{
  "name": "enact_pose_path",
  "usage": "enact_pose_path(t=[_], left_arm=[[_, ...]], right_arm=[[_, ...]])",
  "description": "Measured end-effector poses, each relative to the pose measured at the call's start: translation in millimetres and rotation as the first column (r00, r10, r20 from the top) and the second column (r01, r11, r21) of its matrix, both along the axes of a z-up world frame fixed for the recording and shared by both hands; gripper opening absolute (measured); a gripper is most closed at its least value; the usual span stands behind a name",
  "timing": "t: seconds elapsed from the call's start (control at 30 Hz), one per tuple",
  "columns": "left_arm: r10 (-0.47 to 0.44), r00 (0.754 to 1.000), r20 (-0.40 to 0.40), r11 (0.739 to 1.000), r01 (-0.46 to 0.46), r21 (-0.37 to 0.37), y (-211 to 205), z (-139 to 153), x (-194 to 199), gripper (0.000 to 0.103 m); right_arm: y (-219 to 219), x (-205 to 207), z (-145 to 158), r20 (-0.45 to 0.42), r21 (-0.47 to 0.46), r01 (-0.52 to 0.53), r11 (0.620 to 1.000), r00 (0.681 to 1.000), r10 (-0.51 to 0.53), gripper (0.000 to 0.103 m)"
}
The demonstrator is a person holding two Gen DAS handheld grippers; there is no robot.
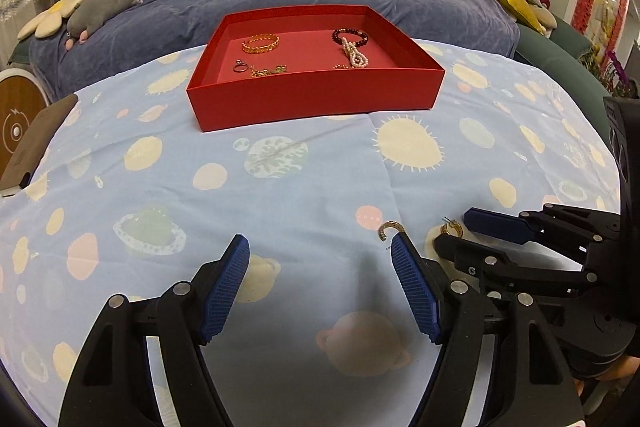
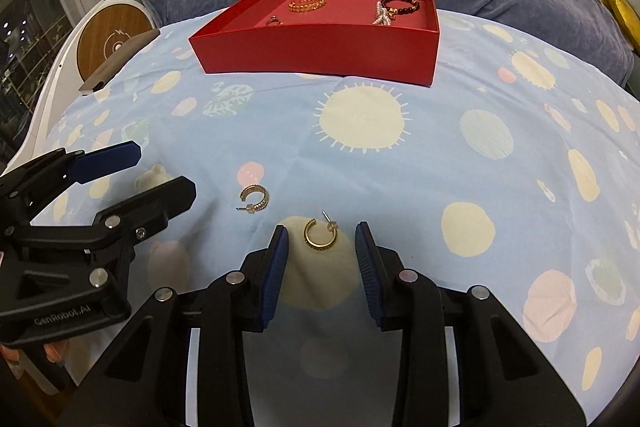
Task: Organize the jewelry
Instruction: 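Withdraw both open grippers from the box to the gold hoop earrings, then grasp one gold hoop earring with the left gripper while the right grasps the other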
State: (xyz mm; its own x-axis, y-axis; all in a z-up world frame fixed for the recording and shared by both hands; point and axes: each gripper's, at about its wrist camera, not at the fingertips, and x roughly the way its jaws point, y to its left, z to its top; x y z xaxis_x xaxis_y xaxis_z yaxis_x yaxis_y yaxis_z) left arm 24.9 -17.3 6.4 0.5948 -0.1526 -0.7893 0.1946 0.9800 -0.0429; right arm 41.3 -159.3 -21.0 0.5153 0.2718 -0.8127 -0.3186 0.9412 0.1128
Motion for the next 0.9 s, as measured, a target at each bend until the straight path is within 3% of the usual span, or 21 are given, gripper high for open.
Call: enact_pose_path(t=[0.07,0.5,0.6,0.77,0.9], left_arm=[[-0.003,1.0,-0.004,1.0,0.003,-0.005,0,-1,1,0.071],[-0.07,0.997,-0.038,0.998,0.07,-0.001,-34,-24,14,0.068],[-0.081,0.997,-0.015,0.996,0.081,0.043,-42,-27,14,0.052],[-0.085,0.996,-0.002,0.995,0.085,0.047,-42,-26,15,0.014],[-0.095,0.995,-0.009,0.995,0.095,0.032,-38,-24,14,0.014]], right_arm=[[-1,1,0,0.004,-0.005,0.0,1.0,1.0,0.0,0.016],[-38,-2,21,0.016,0.045,0.087,0.995,0.996,-0.088,0.016],[-44,-3,23,0.016,0.052,0.098,0.994,0.995,-0.099,0.016],[-44,-5,22,0.011,0.053,0.094,0.994,0.995,-0.095,0.016],[-43,-4,25,0.017,0.057,0.096,0.994,0.995,-0.097,0.016]])
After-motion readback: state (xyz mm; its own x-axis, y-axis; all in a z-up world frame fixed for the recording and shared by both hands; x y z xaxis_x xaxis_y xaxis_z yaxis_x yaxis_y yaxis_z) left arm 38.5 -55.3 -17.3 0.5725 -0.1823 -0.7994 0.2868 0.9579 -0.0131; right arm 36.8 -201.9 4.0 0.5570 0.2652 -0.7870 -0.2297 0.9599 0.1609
